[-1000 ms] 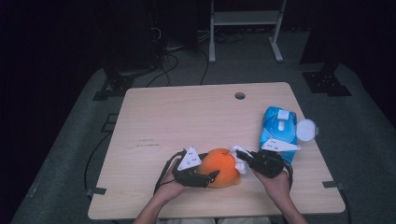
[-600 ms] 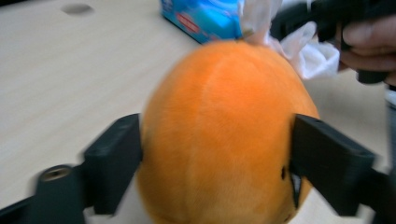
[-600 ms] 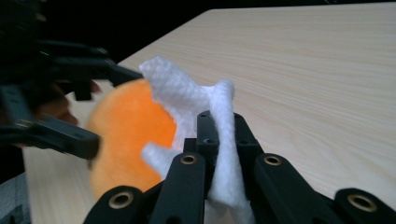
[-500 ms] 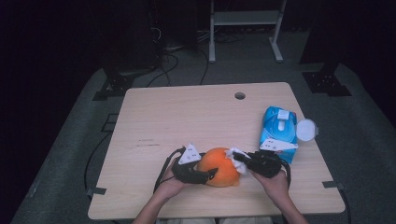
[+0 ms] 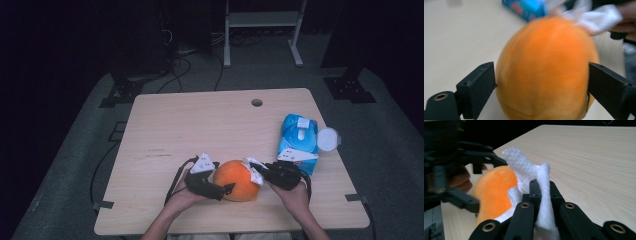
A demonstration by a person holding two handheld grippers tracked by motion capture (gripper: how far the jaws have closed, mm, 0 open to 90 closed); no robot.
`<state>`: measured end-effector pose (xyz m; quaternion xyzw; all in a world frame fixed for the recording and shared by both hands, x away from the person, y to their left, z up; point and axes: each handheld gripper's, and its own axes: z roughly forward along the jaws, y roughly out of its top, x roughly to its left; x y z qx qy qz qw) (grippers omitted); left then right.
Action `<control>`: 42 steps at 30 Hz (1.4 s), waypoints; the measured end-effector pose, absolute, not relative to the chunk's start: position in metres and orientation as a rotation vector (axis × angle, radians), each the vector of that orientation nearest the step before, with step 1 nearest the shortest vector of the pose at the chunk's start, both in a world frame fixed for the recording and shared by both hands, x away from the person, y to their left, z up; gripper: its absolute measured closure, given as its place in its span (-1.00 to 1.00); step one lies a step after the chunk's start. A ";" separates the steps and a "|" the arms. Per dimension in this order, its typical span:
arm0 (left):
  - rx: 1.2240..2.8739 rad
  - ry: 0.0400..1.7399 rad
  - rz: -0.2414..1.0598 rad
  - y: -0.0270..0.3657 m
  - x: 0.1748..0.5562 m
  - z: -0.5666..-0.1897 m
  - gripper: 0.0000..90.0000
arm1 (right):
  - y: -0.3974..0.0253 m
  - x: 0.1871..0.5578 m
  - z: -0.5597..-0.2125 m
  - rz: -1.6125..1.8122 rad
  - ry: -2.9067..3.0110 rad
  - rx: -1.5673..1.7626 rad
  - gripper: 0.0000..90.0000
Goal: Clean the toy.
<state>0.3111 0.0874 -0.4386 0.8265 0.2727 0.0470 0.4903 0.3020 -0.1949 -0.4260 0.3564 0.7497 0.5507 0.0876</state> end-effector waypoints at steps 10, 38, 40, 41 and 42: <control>2.042 0.330 0.505 0.073 0.288 -0.423 -0.26 | -0.188 0.294 -0.407 1.702 2.189 0.959 0.89; 2.029 0.455 0.376 0.083 0.293 -0.427 -0.28 | -0.196 0.295 -0.418 1.576 2.195 1.012 0.90; 1.967 0.516 0.336 0.080 0.297 -0.423 -0.62 | -0.196 0.293 -0.423 1.579 2.211 1.047 0.90; 1.950 0.538 0.322 0.078 0.298 -0.422 -0.69 | -0.189 0.290 -0.422 1.582 2.234 1.001 0.90; 1.977 0.546 0.350 0.076 0.298 -0.423 -0.68 | -0.180 0.286 -0.418 1.571 2.259 0.945 0.90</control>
